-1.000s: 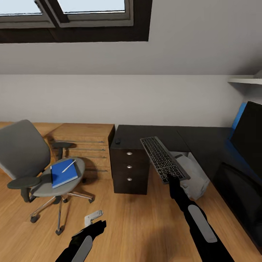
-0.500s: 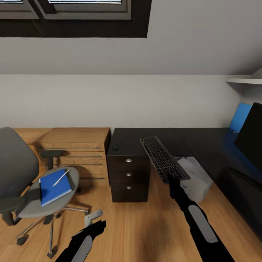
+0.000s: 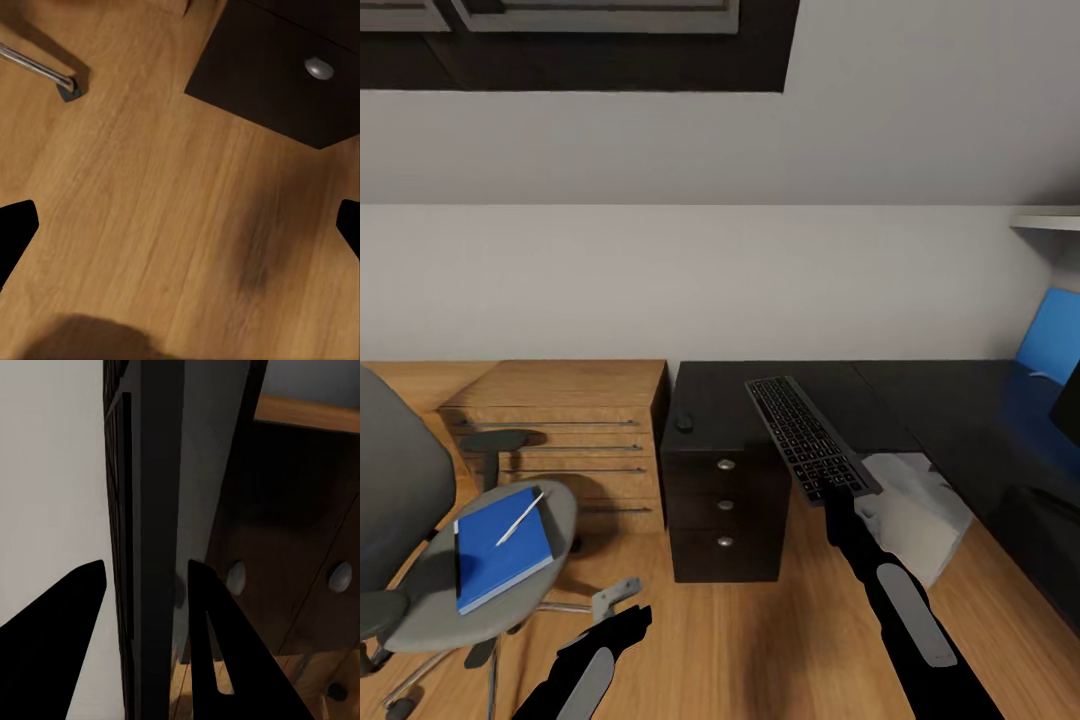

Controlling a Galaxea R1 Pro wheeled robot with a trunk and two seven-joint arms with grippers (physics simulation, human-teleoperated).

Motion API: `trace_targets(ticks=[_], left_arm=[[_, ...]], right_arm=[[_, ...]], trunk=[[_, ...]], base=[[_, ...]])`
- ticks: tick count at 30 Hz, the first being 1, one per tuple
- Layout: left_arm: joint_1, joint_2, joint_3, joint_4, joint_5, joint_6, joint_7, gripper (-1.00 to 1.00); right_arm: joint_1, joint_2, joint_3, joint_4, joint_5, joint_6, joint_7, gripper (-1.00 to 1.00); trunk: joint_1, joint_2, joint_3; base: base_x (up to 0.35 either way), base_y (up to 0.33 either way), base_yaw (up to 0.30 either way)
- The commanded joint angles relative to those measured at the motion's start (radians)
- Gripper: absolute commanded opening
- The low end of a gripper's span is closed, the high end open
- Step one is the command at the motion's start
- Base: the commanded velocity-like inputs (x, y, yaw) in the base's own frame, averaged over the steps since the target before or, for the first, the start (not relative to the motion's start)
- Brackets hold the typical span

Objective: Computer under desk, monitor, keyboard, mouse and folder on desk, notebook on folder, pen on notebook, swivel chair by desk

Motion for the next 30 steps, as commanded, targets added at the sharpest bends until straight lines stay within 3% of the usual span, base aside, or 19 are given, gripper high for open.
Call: trace_targets(ticks=[1, 6, 9, 10, 13, 19, 30], left_arm=[[-0.001, 0.0, -0.002, -0.001, 0.008, 0.002, 0.008, 1.0], [-0.001, 0.0, -0.002, -0.001, 0.009, 0.002, 0.008, 1.0], [-0.001, 0.0, -0.002, -0.001, 0.01, 0.002, 0.008, 1.0], [-0.001, 0.0, -0.008, -0.001, 0.01, 0.002, 0.008, 1.0], [-0.001, 0.0, -0.024, -0.001, 0.011, 0.003, 0.008, 1.0], [-0.001, 0.0, -0.025, -0.001, 0.011, 0.003, 0.008, 1.0], [-0.001, 0.0, -0.025, -0.001, 0.011, 0.003, 0.008, 1.0]], right_arm=[[0.0, 0.0, 0.0, -0.001, -0.008, 0.001, -0.004, -1.0], [0.0, 0.004, 0.002, 0.0, -0.011, 0.002, -0.005, -1.0], [-0.001, 0.024, 0.002, 0.001, -0.02, 0.002, -0.006, -1.0], [-0.001, 0.038, -0.001, 0.026, -0.097, 0.003, -0.006, -1.0], [0.0, 0.043, -0.001, 0.065, -0.17, 0.001, -0.005, -1.0], [-0.001, 0.044, 0.003, 0.067, -0.172, -0.001, -0.005, -1.0], [0.0, 0.045, 0.004, 0.068, -0.173, -0.003, -0.004, -1.0]], trunk=[[0.001, -0.001, -0.001], [0.001, -0.001, -0.001], [0.001, -0.001, -0.001], [0.001, -0.001, -0.001], [0.001, -0.001, -0.001], [0.001, -0.001, -0.001], [0.001, -0.001, -0.001]], base=[[0.31, 0.103, 0.0], [0.298, 0.175, 0.0], [0.245, 0.25, 0.0], [0.225, 0.266, 0.0], [0.121, 0.135, 0.0], [0.019, 0.004, 0.0], [0.293, 0.0, 0.0]])
